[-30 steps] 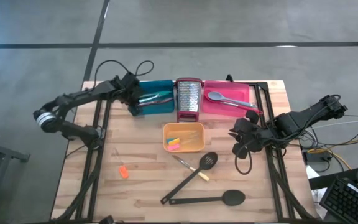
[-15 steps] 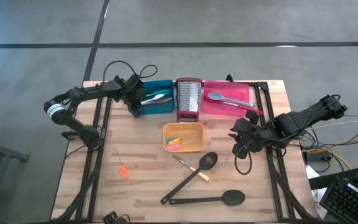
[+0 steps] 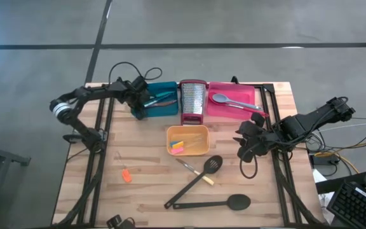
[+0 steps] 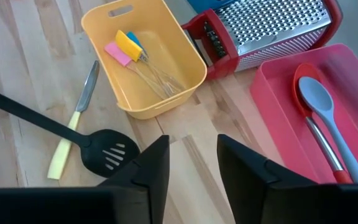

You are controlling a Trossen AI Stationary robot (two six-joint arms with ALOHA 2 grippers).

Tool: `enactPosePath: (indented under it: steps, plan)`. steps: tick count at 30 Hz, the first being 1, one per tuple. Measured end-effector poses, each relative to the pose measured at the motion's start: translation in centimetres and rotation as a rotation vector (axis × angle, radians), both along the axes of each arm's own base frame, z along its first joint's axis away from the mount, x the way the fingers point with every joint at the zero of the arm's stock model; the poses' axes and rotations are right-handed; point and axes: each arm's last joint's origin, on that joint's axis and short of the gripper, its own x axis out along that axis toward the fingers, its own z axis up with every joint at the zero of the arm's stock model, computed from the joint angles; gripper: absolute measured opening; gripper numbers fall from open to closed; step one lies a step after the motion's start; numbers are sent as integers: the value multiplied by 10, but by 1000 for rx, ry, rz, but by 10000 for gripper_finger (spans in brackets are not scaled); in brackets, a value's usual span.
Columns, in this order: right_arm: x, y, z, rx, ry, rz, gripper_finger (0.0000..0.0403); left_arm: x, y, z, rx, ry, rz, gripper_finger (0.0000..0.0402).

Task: Pick & Place Kitchen Items
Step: Put the blue patterned table knife into the blue bin, then put the black serving spoon into the pink bin

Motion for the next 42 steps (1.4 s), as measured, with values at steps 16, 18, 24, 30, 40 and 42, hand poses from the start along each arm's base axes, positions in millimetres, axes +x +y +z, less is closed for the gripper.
enactPosePath:
  steps: [16,18,24,30,40,42]
  plan:
    - [0,0,0,0,-1,0,156,-3,-7,89,-33,-44,73,225]
    - [0,0,0,0,0,0,159,-2,-11,109,-38,-74,93,226]
    - [0,0,0,0,-1,0,165,2,-35,164,-13,-220,103,225]
    - [0,0,0,1,-1,0,168,3,-83,200,27,-377,1,225]
    - [4,2,3,8,-47,21,131,1,-170,224,62,-567,-268,225]
    - [7,3,5,10,-72,38,123,1,-186,224,87,-597,-330,225]
